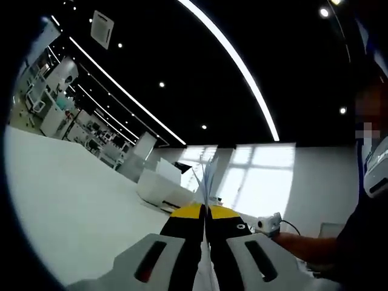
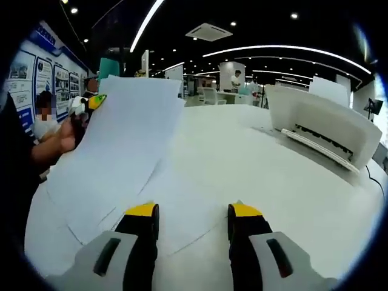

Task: Organize the stack of printing papers by aligning and flattening the scattered papers on the table

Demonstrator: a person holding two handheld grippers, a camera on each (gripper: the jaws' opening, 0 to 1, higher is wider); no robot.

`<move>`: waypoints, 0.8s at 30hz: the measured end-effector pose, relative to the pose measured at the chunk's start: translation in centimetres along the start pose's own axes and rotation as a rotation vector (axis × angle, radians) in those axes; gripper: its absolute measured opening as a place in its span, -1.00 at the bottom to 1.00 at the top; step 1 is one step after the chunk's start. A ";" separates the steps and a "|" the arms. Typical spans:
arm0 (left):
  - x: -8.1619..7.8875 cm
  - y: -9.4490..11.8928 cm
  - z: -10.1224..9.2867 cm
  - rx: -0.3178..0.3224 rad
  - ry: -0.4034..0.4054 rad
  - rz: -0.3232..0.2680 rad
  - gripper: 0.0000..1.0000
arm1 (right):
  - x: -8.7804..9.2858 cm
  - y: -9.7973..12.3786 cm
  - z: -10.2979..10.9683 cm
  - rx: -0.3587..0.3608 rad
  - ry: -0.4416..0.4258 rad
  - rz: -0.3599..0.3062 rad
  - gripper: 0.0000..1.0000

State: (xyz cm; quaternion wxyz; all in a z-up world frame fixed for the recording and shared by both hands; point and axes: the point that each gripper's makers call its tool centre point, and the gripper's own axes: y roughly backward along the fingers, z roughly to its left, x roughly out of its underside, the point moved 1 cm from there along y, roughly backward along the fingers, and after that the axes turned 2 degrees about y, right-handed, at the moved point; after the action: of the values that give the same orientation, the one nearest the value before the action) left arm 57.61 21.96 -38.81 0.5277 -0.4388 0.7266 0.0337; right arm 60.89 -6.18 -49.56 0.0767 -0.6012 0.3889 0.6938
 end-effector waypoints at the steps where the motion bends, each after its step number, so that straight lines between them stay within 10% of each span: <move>1: 0.0 0.0 0.0 0.000 0.000 0.000 -0.87 | 0.0 0.0 0.0 0.003 -0.004 -0.006 -0.20; 15: 0.1 0.0 0.1 -0.001 -0.004 0.006 -0.87 | 0.2 0.3 1.1 -0.032 -0.042 -0.038 -0.48; 24: 0.2 -0.1 0.1 -0.004 -0.008 0.012 -0.87 | 0.0 1.0 3.3 -0.105 -0.210 -0.036 -0.81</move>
State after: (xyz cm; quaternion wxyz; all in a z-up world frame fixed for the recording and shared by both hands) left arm 57.69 21.82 -38.95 0.5296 -0.4352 0.7270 0.0403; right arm 57.78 -4.78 -49.19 0.0977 -0.5351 0.3309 0.7711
